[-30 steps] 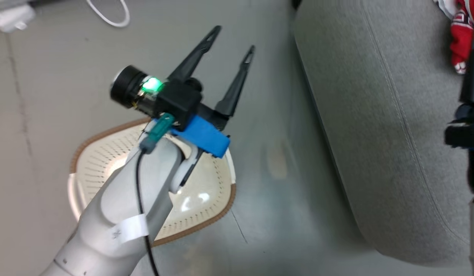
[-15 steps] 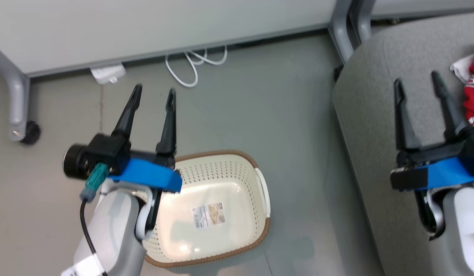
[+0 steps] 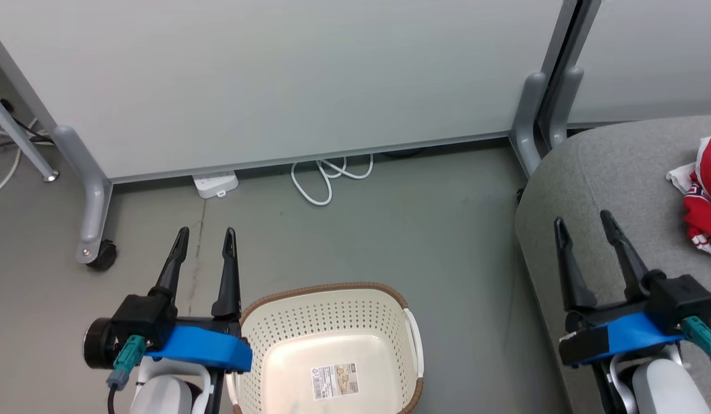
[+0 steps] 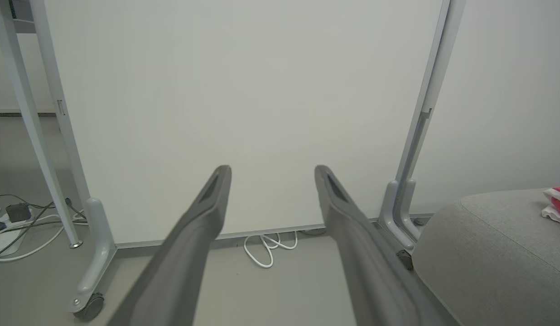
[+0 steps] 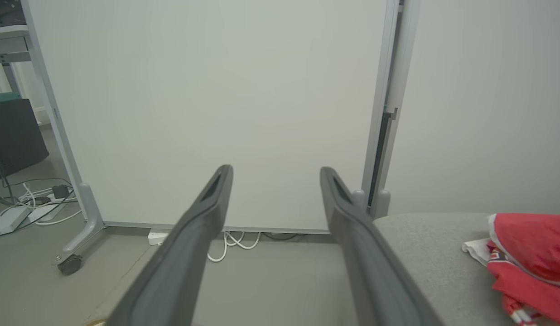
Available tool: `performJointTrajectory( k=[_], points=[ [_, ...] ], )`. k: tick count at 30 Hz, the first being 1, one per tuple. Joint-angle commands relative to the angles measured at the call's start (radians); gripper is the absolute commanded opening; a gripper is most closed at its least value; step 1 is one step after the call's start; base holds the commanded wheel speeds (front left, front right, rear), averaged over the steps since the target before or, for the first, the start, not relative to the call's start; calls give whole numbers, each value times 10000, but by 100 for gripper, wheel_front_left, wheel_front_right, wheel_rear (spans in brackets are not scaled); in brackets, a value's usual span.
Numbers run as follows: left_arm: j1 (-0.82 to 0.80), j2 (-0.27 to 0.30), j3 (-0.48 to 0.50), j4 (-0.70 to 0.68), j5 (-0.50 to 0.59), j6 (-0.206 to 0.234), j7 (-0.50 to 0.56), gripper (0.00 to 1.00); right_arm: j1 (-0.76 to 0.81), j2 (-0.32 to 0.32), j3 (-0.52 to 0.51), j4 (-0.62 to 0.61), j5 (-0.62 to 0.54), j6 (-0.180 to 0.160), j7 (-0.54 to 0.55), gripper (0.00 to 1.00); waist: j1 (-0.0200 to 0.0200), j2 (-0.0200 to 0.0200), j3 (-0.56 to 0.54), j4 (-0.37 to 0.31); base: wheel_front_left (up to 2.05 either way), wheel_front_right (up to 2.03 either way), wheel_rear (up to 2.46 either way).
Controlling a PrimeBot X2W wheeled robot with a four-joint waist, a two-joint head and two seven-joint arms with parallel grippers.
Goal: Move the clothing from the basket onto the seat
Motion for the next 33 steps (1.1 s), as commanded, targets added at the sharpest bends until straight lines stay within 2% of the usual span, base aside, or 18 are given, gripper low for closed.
performJointTrajectory(
  k=[1,7,17,33],
  points=[
    [222,-36,120,-52,44,-38,-43,100,310,58,4,65,64,1,-4,100,2,-1,-308,84,0,0,0],
    [760,-60,384,-38,29,-120,-43,100,828,210,47,197,180,1,-3,100,2,-1,-636,198,0,0,0],
    [1060,-67,250,143,-243,-168,-44,100,1197,365,99,456,328,1,-3,100,2,-1,-780,428,0,0,0],
    [991,-66,203,261,-146,-52,-44,100,1163,454,84,485,305,1,-3,100,2,-1,-853,498,0,0,0]
  ],
)
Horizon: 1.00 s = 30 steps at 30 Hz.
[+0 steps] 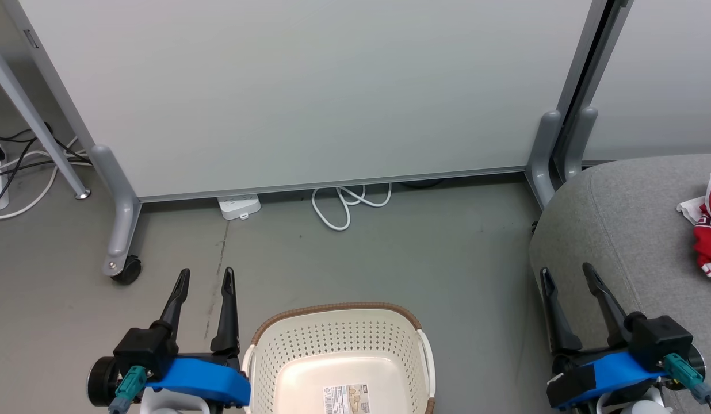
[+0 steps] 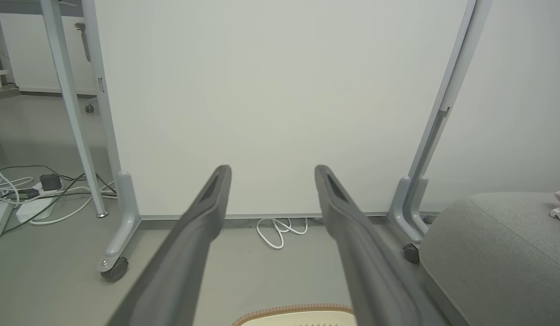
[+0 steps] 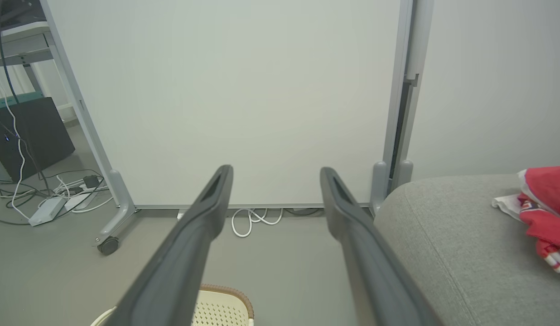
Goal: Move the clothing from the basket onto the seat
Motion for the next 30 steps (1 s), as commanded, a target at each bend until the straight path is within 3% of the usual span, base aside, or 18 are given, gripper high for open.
performJointTrajectory(
  k=[1,2,6,30],
  points=[
    [-15,-7,-27,16,95,84,-44,100,12,14,7,-12,-18,1,-3,100,1,-1,3,4,0,0,0],
    [0,0,-7,14,67,55,0,0,-1,1,7,1,4,0,0,0,1,-1,3,3,0,0,0],
    [233,-6,8,336,0,66,77,0,101,18,-2,338,71,0,31,0,2,-1,2,2,0,0,0],
    [43,-5,572,102,-4083,-9,1148,0,-36,67,-335,171,4330,0,1129,0,1,-1,17,-136,0,0,0]
  ],
)
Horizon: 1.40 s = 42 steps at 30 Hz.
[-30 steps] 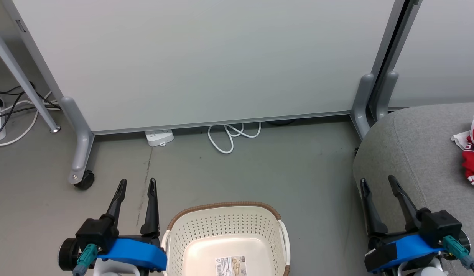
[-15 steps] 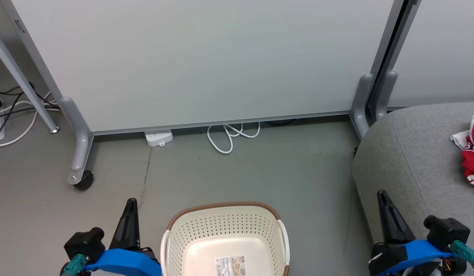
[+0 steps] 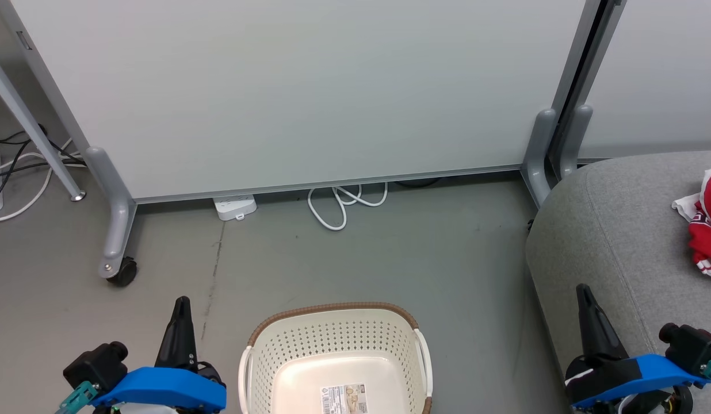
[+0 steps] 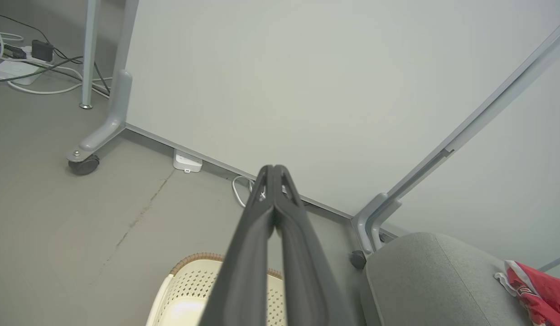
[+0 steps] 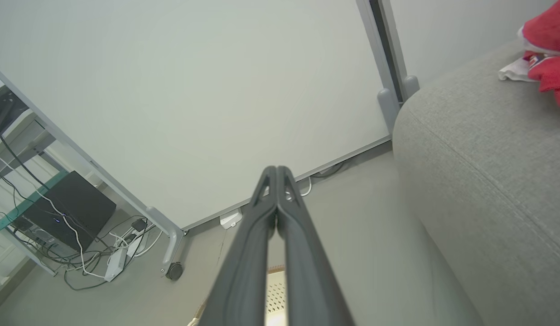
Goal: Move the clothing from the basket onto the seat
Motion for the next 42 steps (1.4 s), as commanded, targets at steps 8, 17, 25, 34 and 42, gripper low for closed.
performJointTrajectory(
  k=[8,17,25,34,42],
  points=[
    [-365,5,247,-258,-1365,-65,339,0,-281,14,-131,-234,1449,2,344,0,-1,-1,6,-49,0,0,0],
    [-413,5,416,-324,-2575,-87,658,0,-329,28,-229,-277,2714,3,670,0,-1,-1,11,-103,0,0,0],
    [-463,5,569,-386,-3684,-114,958,0,-369,42,-320,-317,3867,3,968,0,-1,-1,17,-157,0,0,0],
    [-510,5,713,-443,-4703,-137,1220,0,-394,55,-401,-352,4924,3,1245,0,-1,-1,23,-211,0,0,0],
    [-543,5,816,-487,-5526,-157,1441,0,-432,65,-472,-380,5794,3,1462,0,-1,-1,28,-259,0,0,0]
  ],
)
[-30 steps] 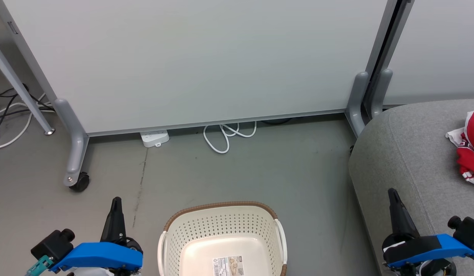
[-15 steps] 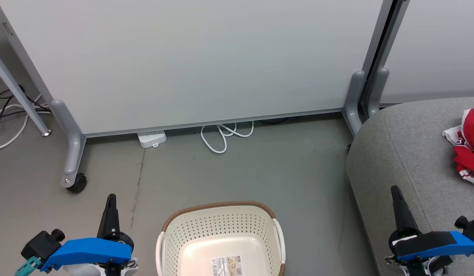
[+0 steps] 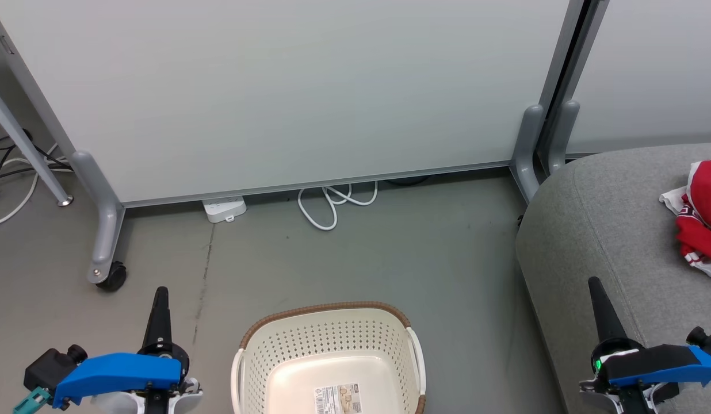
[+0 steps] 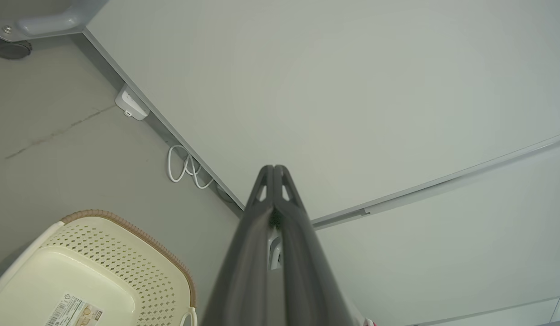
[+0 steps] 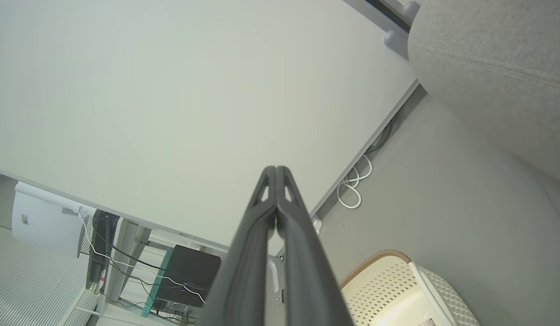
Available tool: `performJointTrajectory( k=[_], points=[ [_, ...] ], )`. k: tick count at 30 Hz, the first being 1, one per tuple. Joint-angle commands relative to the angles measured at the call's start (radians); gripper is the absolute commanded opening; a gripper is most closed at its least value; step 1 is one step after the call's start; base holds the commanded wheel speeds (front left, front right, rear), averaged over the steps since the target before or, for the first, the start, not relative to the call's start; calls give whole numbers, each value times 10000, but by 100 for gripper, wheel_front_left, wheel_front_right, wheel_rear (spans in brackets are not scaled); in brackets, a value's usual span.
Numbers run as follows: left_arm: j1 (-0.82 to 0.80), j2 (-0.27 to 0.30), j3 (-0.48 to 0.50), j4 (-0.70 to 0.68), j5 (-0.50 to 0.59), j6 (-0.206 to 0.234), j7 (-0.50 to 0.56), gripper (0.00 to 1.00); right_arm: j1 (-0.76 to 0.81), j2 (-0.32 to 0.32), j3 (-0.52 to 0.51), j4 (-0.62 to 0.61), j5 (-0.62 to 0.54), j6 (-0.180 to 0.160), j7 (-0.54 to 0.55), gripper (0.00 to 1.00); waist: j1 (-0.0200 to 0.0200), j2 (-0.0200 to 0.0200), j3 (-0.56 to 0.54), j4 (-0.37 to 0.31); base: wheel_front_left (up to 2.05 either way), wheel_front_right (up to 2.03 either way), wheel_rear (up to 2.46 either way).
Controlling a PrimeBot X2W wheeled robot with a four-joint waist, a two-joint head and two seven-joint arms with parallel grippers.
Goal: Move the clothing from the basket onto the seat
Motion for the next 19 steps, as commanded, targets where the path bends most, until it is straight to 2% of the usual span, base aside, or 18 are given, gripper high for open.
performJointTrajectory(
  k=[1,19],
  points=[
    [-249,7,59,-136,-264,-94,74,0,-254,3,-48,-131,312,3,68,0,-1,0,1,-9,0,0,0],
    [-313,8,291,-219,-1918,-113,515,0,-286,25,-180,-181,2035,4,516,0,-1,0,13,-118,0,0,0]
  ],
)
